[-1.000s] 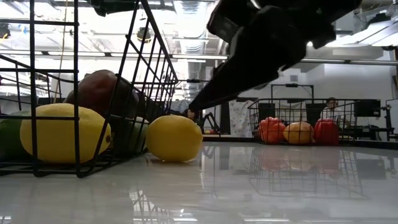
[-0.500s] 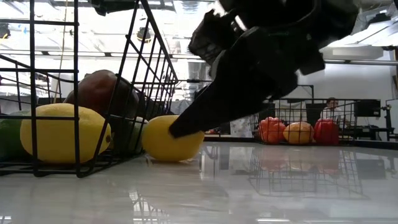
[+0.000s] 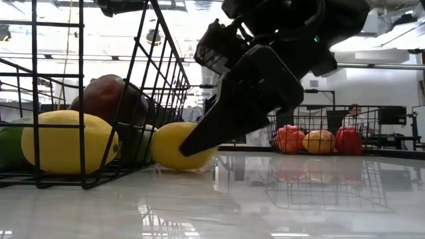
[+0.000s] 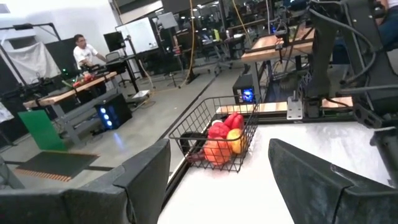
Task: Sort produce into baskets
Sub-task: Put the lemon into the bottom wire basket
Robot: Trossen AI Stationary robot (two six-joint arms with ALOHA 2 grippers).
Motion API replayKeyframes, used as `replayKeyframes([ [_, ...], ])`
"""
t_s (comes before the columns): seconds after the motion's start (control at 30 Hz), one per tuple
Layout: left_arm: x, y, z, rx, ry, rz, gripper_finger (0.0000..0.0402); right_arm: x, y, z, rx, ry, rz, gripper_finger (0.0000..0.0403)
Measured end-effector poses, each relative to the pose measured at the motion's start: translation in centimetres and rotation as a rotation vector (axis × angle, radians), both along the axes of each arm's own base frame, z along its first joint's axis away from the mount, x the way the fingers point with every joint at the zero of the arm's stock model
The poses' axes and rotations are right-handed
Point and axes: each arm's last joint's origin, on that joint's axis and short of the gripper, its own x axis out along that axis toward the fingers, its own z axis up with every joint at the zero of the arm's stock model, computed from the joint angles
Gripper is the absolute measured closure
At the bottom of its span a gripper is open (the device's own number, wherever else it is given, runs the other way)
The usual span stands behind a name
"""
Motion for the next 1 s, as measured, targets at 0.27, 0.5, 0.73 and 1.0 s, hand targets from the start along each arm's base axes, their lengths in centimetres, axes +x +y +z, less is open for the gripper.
replayKeyframes([
  [0.27, 0.0, 0.0, 0.0, 0.000, -0.001, 0.000, 0.0143, -0.9, -1.7, 2.9, -0.059, 0.042, -0.084, 0.0170],
  [0.5, 0.0, 0.0, 0.0, 0.000, 0.004, 0.000, 0.0143, -3.7, -3.8, 7.4, -0.168, 0.127, -0.191, 0.0187],
  [0.73, 0.0, 0.0, 0.1, 0.001, -0.006, 0.000, 0.0143, -5.2, -4.9, 14.0, -0.153, -0.136, -0.288, 0.0170],
  [1.0, 0.0, 0.0, 0.1, 0.001, -0.009, 0.000, 0.0143, -1.3, -3.9, 12.6, 0.003, -0.375, -0.058, 0.0169],
])
